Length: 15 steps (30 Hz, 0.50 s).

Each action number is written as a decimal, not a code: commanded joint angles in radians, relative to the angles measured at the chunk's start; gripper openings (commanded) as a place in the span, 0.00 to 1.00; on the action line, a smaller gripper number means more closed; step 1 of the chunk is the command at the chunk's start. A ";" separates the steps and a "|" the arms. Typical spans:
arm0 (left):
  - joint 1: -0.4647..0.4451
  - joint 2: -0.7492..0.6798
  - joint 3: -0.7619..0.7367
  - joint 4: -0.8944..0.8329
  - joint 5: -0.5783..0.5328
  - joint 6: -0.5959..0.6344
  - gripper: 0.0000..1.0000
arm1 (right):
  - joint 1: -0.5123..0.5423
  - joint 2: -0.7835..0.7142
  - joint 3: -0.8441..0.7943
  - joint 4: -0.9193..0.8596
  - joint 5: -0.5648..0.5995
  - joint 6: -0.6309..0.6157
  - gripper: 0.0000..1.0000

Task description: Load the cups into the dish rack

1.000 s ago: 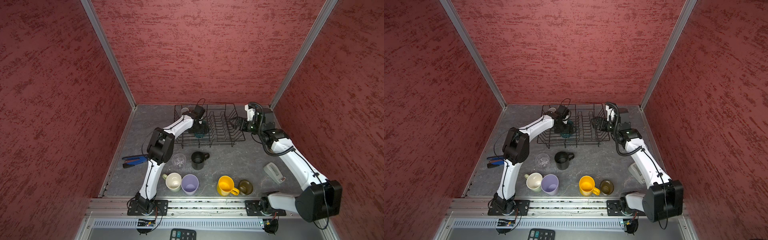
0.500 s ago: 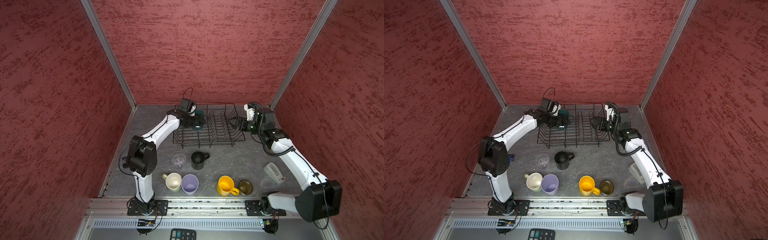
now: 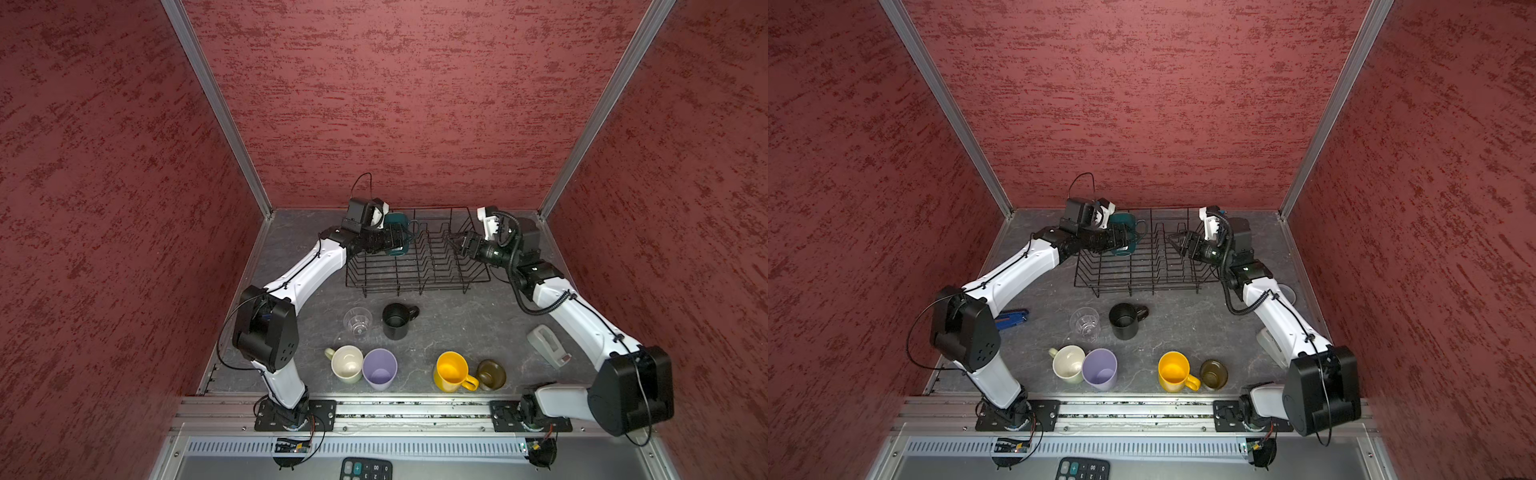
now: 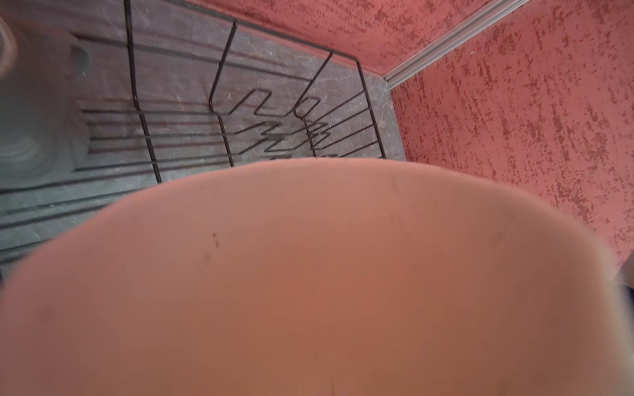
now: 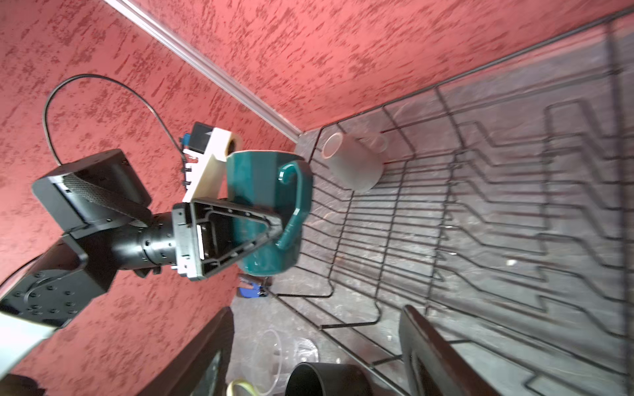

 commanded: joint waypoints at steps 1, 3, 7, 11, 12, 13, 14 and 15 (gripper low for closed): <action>-0.004 -0.070 -0.006 0.119 0.054 -0.007 0.00 | 0.035 0.033 0.031 0.091 -0.007 0.068 0.73; -0.010 -0.080 -0.021 0.147 0.069 -0.017 0.00 | 0.051 0.054 0.041 0.099 0.016 0.077 0.73; -0.021 -0.084 -0.034 0.159 0.082 -0.019 0.00 | 0.084 0.094 0.067 0.120 0.049 0.094 0.69; -0.033 -0.091 -0.052 0.189 0.101 -0.031 0.00 | 0.097 0.149 0.091 0.139 0.059 0.112 0.63; -0.037 -0.092 -0.054 0.190 0.104 -0.031 0.00 | 0.099 0.157 0.096 0.144 0.061 0.114 0.62; -0.040 -0.092 -0.056 0.194 0.105 -0.031 0.00 | 0.100 0.163 0.102 0.146 0.065 0.117 0.61; -0.043 -0.093 -0.059 0.198 0.107 -0.031 0.00 | 0.101 0.167 0.105 0.146 0.069 0.117 0.60; -0.046 -0.094 -0.062 0.201 0.110 -0.032 0.00 | 0.102 0.170 0.110 0.146 0.072 0.116 0.59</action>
